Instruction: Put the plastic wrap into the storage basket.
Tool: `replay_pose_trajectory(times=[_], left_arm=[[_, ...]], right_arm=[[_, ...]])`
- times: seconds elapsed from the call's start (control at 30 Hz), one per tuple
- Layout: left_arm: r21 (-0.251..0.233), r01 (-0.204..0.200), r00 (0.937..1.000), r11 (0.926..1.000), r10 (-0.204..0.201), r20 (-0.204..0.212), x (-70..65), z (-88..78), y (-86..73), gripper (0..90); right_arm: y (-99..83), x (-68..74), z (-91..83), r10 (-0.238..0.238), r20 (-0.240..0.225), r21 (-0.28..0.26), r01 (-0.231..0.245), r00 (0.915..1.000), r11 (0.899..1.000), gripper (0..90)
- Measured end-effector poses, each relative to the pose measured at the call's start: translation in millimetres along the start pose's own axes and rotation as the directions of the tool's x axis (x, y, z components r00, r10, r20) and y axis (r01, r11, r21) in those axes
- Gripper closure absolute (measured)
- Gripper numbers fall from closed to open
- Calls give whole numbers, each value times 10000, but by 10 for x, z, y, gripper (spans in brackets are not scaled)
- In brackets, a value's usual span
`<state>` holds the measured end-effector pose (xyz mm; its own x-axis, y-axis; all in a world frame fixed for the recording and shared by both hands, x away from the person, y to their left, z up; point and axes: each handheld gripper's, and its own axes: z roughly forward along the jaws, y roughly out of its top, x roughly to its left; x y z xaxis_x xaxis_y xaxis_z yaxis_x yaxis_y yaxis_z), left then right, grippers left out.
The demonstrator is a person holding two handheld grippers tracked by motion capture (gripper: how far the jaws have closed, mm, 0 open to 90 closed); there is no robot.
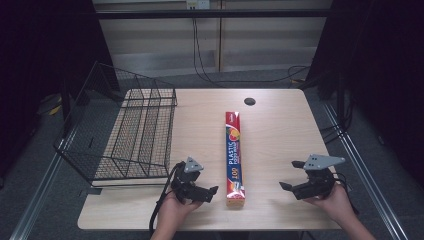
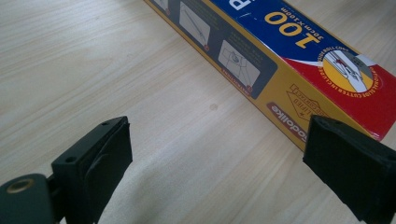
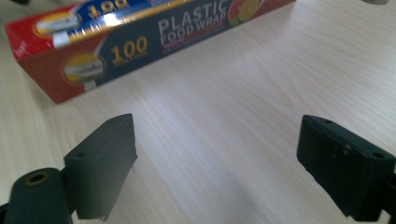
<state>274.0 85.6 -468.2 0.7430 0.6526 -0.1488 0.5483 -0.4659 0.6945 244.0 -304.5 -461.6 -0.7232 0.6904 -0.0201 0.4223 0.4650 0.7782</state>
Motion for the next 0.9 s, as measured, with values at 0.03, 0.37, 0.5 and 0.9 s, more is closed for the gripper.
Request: replay_pose_trajectory(times=[0.03,0.37,0.5,0.9], left_arm=[[-74,110,9999,9999,-110,43,0,2,2,77],[-8,291,9992,9996,-291,282,-20,27,61,94],[-31,423,9978,9991,-420,508,-22,38,82,105],[200,927,9910,9955,-942,956,6,85,264,154]], right_arm=[[0,5,12,-81,97,160,80,9999,9998,111],[-14,1,-48,107,85,-31,-107,9999,9999,99],[-39,-24,-77,300,108,-126,-299,9995,9995,100],[-35,-48,-66,567,130,8,-567,9983,9984,107]])
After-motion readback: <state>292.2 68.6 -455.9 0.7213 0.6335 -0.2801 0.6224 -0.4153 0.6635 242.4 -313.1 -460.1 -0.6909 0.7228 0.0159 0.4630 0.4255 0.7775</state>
